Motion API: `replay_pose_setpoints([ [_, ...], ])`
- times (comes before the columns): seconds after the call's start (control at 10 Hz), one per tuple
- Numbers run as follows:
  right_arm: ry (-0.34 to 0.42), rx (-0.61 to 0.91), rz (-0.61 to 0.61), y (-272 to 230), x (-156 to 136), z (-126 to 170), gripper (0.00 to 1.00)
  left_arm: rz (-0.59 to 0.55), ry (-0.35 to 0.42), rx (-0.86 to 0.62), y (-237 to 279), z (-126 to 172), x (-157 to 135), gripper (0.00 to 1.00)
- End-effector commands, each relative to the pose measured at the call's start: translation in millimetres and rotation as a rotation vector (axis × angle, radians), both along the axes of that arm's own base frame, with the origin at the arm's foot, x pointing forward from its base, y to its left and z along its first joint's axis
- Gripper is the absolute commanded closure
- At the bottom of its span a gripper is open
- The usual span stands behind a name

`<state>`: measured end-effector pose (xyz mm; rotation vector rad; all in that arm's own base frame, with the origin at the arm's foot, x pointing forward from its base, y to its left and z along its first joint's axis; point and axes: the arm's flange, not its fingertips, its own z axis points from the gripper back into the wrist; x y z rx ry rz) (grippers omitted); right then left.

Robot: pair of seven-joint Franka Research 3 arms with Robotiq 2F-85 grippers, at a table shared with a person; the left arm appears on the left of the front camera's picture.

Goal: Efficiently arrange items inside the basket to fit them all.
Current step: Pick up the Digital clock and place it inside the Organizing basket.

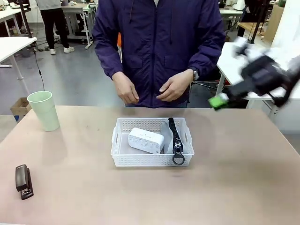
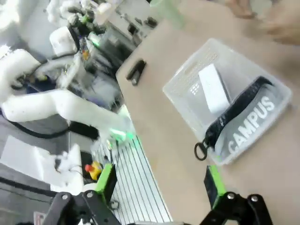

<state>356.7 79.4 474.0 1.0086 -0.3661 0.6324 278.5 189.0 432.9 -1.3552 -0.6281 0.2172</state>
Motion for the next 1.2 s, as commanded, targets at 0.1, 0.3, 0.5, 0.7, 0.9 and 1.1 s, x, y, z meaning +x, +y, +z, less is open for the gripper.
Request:
replay_pose_setpoints([
  [0.1,0.051,0.178,-0.269,-90,-72,-51,0.00,-0.004,-0.024,-0.003,0,0,-1,0.00],
  [0.3,0.084,0.299,-0.316,-128,-100,-80,0.00,-0.004,-0.024,-0.003,0,0,-1,0.00],
  [0.5,0.107,0.438,-0.360,-161,-122,-112,0.00,-0.004,-0.024,-0.003,0,0,-1,0.00],
  [0.7,0.148,0.513,-0.434,-178,-143,-144,0.00,-0.004,-0.024,-0.003,0,0,-1,0.00],
  [0.9,0.249,0.439,-0.483,-176,-148,-159,0.00,-0.004,-0.024,-0.003,0,0,-1,0.00],
  [1.1,0.186,0.508,-0.461,-236,-93,-125,0.00,-0.004,-0.024,-0.003,0,0,-1,0.00],
])
